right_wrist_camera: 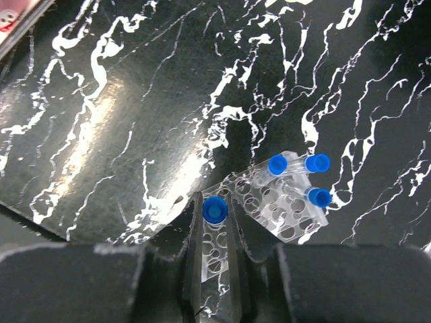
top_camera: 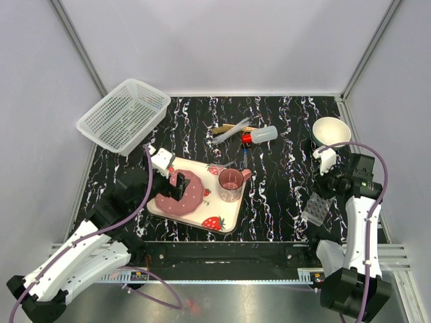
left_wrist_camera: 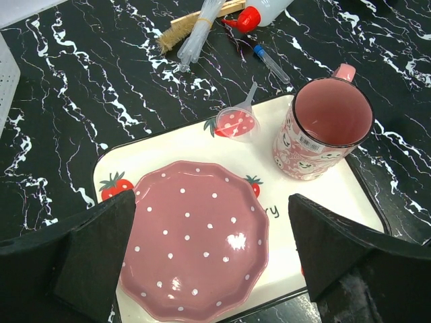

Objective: Organize the chemistry lab equipment

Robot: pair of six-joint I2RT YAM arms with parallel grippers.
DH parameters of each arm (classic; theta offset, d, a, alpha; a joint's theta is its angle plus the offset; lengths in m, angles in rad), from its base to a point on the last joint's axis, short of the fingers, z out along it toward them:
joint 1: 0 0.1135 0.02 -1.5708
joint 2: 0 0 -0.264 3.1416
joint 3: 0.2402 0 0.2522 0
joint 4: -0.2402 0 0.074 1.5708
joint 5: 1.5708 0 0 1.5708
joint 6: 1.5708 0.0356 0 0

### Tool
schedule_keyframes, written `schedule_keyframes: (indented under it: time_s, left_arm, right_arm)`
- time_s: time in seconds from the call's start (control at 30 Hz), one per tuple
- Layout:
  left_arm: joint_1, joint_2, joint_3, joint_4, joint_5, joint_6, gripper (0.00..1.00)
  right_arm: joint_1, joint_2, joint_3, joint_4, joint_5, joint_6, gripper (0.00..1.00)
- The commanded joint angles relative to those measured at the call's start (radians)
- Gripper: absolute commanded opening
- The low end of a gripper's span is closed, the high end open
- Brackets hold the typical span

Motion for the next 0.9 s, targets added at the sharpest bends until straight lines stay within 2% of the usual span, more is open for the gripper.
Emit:
schedule_keyframes:
  time_s: [0.0, 0.37, 0.87]
  left_arm:
    - [0.005, 0.006, 0.012, 0.02, -0.027, 0.025, 0.99]
    - [0.006, 0.017, 0.008, 0.017, -0.041, 0.026, 0.99]
    - [0.006, 0.015, 0.007, 0.017, -0.039, 0.028, 0.99]
  right_arm:
    - [-0.003, 0.005, -0.043, 0.162, 0.013, -0.044, 0.17]
    - [-0.015, 0.055, -0.143, 0.329, -0.005, -0.013, 0.18]
    - [-0.038, 0.042, -0.215, 0.379, -0.012, -0.018, 0.2]
